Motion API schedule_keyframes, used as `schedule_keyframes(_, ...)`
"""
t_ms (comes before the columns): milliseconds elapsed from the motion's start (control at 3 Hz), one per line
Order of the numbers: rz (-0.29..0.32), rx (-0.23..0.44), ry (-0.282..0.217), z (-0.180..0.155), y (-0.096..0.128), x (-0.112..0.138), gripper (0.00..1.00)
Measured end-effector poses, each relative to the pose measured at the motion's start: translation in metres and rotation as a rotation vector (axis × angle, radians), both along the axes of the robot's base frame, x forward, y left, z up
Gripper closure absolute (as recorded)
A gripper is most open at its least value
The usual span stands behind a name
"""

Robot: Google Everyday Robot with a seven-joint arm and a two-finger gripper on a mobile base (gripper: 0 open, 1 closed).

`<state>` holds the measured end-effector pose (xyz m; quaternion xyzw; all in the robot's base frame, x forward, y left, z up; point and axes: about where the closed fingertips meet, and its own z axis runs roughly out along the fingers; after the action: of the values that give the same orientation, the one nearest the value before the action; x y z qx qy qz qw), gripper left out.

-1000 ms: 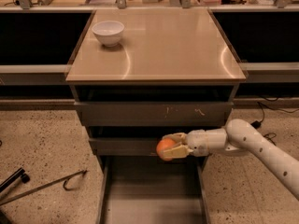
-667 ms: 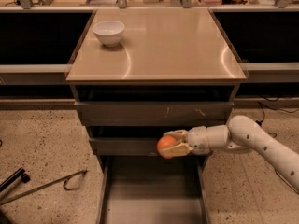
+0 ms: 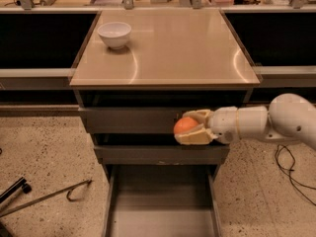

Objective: Pick orange from bottom drawer and place on counter

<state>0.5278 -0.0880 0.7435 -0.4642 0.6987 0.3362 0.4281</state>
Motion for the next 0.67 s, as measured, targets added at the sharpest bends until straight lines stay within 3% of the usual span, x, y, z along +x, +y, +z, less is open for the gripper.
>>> schedule_keyframes(333,0.05,-0.011,-0.086,0.0747,-0.002,0.0021,1.0)
schedule_keyframes(667,0.05,-0.011,-0.087,0.0749,-0.0019,0.0023,1.0)
